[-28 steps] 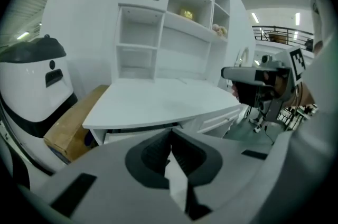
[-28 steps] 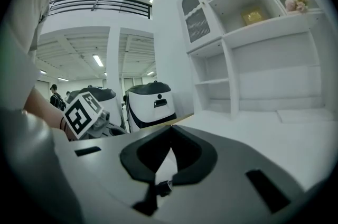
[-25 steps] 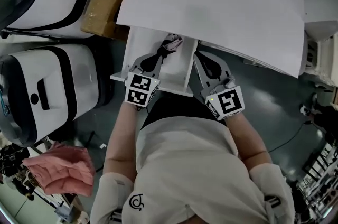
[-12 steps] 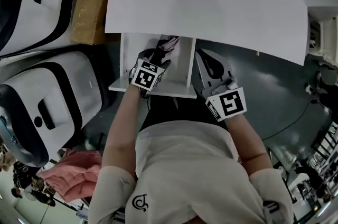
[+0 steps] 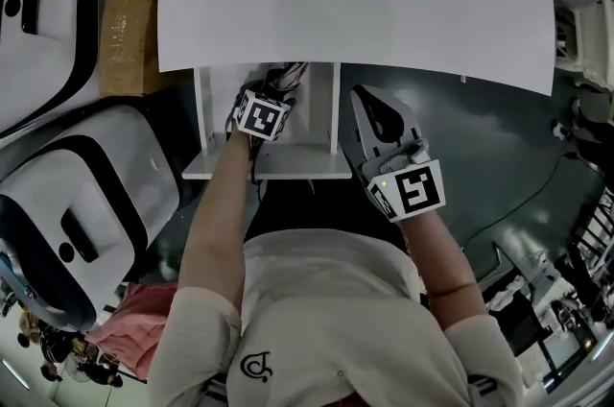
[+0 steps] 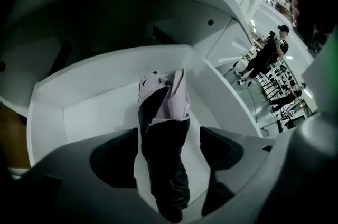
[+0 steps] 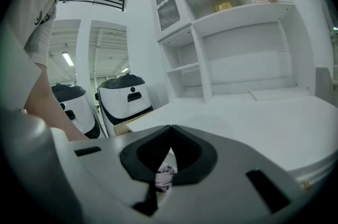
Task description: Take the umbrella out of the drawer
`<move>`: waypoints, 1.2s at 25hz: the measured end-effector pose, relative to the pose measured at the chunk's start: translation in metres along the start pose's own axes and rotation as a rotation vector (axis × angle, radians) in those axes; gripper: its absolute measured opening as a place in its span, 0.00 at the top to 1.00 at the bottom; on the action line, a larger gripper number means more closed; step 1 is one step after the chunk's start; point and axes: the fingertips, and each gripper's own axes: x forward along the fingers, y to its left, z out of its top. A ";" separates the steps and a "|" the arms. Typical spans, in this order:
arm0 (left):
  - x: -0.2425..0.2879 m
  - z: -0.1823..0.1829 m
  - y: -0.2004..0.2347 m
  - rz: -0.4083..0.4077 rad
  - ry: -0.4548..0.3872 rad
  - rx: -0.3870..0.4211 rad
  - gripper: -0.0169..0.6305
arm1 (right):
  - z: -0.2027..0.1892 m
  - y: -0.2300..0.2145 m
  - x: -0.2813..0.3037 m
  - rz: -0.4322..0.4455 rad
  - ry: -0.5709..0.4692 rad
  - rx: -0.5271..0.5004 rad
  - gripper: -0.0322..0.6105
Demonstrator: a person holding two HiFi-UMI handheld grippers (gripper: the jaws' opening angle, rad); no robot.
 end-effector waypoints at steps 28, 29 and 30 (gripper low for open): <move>0.024 -0.018 0.016 0.142 0.076 -0.004 0.63 | -0.043 0.011 -0.013 -0.049 0.046 0.056 0.94; 0.021 -0.018 0.013 0.135 0.067 0.000 0.63 | -0.042 0.013 -0.014 -0.048 0.046 0.057 0.94; 0.018 -0.017 0.010 0.126 0.057 0.014 0.63 | -0.041 0.015 -0.014 -0.047 0.045 0.058 0.94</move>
